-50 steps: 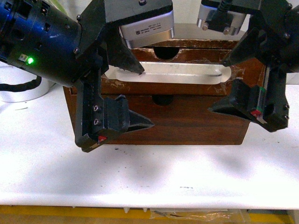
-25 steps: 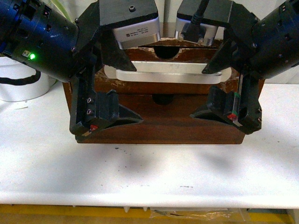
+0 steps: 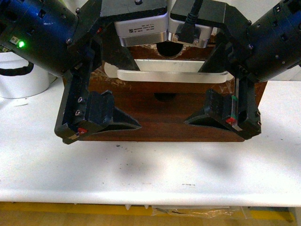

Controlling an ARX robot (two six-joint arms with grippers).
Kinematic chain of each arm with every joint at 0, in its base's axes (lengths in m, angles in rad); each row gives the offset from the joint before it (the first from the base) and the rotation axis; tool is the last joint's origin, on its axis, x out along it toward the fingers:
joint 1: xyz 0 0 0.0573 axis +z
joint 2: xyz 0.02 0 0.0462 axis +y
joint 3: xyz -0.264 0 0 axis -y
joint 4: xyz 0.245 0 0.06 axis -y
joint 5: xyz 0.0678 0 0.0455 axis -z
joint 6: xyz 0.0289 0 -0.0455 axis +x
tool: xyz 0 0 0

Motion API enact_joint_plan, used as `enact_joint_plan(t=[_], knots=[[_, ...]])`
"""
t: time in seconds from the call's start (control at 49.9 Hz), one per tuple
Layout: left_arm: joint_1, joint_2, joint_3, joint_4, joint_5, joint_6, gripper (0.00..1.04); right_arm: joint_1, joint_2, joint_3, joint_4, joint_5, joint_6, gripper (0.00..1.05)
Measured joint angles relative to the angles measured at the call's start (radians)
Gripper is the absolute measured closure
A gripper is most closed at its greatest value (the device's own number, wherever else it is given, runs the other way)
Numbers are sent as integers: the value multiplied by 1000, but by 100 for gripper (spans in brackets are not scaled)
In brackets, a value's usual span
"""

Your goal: Open drawer

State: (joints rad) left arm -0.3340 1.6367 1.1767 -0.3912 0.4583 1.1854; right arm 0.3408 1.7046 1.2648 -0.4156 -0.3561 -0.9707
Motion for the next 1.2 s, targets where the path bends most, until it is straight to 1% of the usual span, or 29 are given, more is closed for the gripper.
enact_joint_plan(t=[0.16, 0.401, 0.521, 0.622, 0.682, 0.742, 0.802, 0.842, 0.963, 1.023, 1.083, 1.163, 1.203], knots=[[-12, -32, -16, -85, -4, 63, 6, 0, -45, -43, -34, -29, -30, 9], [-29, -181, -150, -162, 13, 161, 6, 18, -189, -184, -66, -97, -56, 9], [-35, -258, -217, -164, 28, 184, 6, 43, -269, -257, -60, -110, -67, 9], [-42, -297, -257, -128, 40, 172, 6, 50, -302, -299, -28, -111, -55, 9], [-49, -321, -290, -80, 50, 146, 6, 50, -319, -322, 7, -115, -35, 9], [-62, -358, -347, 6, 68, 84, 6, 45, -343, -358, 55, -145, -21, 9], [-65, -397, -391, 88, 117, 5, 6, 43, -367, -386, 98, -162, 5, 9], [-71, -446, -425, 150, 162, -52, 6, 34, -402, -422, 160, -169, 34, 9], [-71, -569, -526, 303, 153, -184, 7, -2, -516, -522, 321, -146, 138, 9], [-45, -632, -599, 410, 166, -285, 7, -16, -596, -595, 401, -142, 203, 9], [2, -703, -687, 553, 161, -444, 7, -30, -673, -681, 478, -115, 264, 9], [74, -780, -763, 677, 134, -621, 7, -55, -767, -795, 552, -95, 331, 9], [111, -829, -796, 717, 95, -695, 7, -76, -818, -855, 582, -79, 364, 9]])
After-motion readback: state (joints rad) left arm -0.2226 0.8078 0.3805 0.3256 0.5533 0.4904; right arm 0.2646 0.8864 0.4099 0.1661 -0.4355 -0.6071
